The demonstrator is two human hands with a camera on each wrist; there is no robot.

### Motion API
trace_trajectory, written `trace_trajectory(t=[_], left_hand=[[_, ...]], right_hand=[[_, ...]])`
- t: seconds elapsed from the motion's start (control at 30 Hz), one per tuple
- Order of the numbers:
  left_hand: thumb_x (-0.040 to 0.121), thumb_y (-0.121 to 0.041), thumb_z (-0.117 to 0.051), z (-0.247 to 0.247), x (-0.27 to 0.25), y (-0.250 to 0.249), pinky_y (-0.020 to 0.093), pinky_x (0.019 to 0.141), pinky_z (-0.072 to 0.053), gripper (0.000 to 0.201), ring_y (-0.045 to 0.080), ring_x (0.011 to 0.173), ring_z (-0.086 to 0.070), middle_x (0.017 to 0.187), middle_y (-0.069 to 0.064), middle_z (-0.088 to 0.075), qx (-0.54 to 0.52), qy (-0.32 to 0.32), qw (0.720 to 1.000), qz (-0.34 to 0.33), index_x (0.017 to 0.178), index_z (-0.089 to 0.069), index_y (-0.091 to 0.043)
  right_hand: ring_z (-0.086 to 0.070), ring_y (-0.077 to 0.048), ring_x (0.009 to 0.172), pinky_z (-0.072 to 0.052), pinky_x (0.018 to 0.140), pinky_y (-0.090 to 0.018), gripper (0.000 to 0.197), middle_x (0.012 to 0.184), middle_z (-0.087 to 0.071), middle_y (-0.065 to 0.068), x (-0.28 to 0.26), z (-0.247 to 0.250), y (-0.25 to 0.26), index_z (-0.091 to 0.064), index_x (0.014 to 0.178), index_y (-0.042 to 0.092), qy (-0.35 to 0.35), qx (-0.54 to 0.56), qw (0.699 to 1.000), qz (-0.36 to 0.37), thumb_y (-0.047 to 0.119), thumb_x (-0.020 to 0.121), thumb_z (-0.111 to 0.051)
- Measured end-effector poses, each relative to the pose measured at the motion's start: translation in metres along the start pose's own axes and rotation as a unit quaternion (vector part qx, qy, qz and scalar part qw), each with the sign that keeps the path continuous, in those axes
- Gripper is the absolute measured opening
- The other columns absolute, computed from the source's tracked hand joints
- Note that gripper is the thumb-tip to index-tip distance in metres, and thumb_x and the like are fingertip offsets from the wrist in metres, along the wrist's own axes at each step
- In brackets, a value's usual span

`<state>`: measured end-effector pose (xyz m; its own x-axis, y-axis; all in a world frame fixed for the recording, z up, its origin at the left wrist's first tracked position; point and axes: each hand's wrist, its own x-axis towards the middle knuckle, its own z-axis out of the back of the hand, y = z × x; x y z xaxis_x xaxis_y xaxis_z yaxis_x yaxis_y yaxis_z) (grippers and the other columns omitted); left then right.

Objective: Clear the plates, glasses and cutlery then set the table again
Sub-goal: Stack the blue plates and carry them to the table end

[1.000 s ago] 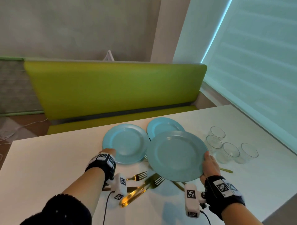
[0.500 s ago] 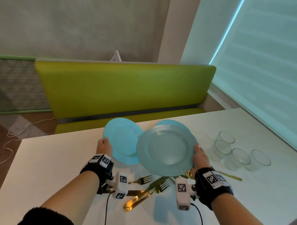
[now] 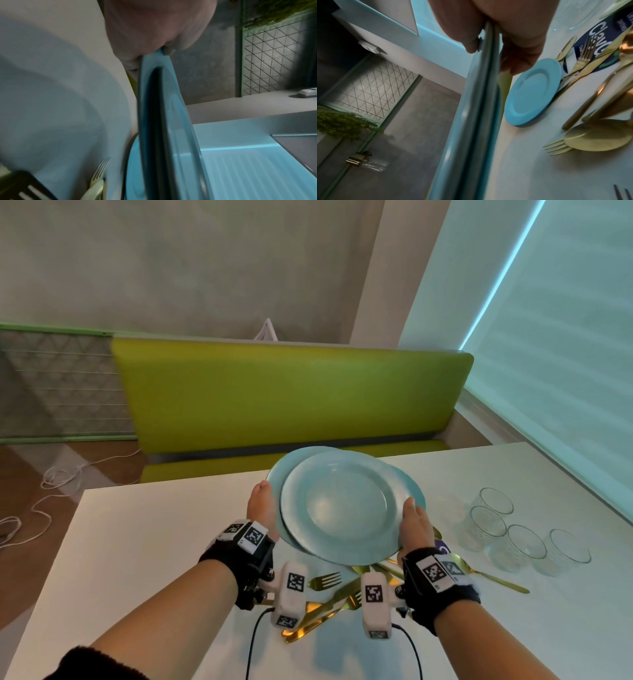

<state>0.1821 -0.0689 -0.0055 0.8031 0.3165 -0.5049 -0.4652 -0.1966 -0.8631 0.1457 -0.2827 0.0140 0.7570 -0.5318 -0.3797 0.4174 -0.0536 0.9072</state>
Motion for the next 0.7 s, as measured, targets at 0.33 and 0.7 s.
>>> trace_trajectory(t=[0.33, 0.7], left_hand=[[0.100, -0.047, -0.026, -0.036, -0.003, 0.002, 0.038, 0.094, -0.048, 0.053, 0.033, 0.111, -0.060, 0.121, 0.013, -0.062, -0.017, 0.048, 0.999, 0.017, 0.126, -0.055, -0.010], [0.083, -0.054, -0.031, -0.036, 0.054, 0.015, 0.053, 0.092, -0.051, 0.062, 0.035, 0.102, -0.063, 0.118, 0.012, -0.064, -0.035, -0.043, 0.998, 0.006, 0.122, -0.057, -0.014]], right_hand=[[-0.059, -0.032, 0.104, -0.046, 0.097, -0.053, 0.023, 0.107, -0.060, -0.012, 0.032, -0.002, -0.016, -0.056, 0.096, 0.024, 0.048, -0.023, 0.998, -0.013, 0.034, 0.095, -0.035], [-0.052, -0.025, 0.061, -0.052, 0.054, -0.034, 0.044, 0.075, -0.046, -0.015, 0.113, 0.027, -0.014, -0.042, 0.133, 0.000, -0.005, 0.009, 0.988, -0.153, 0.016, 0.094, -0.052]])
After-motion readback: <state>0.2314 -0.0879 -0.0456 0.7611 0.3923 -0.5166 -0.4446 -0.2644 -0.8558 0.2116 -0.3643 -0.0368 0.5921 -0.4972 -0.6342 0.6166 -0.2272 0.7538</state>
